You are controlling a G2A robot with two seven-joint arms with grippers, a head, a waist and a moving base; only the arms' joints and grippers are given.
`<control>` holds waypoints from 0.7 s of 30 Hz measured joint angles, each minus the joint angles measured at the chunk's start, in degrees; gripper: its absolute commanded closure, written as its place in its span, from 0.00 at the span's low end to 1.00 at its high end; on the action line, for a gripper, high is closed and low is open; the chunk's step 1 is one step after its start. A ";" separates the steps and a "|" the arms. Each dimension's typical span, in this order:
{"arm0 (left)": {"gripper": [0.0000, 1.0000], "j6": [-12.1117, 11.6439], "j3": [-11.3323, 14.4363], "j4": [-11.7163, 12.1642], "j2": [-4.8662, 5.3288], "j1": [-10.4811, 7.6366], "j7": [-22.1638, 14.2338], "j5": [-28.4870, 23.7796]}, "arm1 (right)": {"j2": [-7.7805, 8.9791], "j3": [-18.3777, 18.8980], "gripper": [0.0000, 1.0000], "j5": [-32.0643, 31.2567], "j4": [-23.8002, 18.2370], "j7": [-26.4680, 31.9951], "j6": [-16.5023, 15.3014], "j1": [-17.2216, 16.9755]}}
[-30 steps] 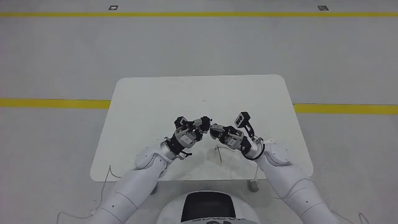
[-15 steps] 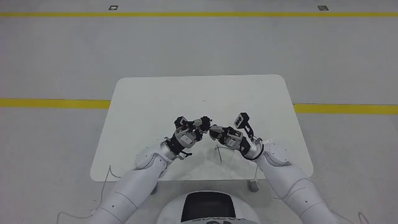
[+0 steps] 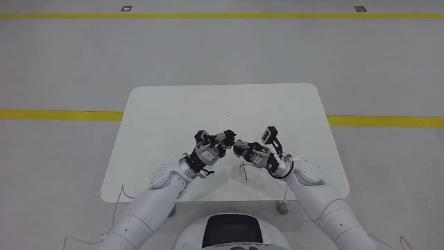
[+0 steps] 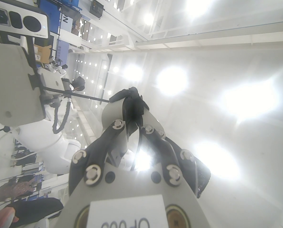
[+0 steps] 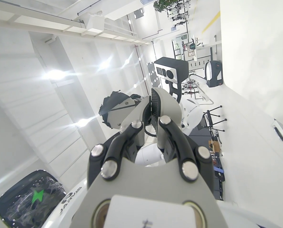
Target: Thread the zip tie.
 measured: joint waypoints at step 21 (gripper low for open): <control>1.00 0.00 0.00 0.00 0.00 0.00 0.00 0.00 | 0.78 4.48 0.00 2.02 -1.53 -2.85 -2.52 -2.18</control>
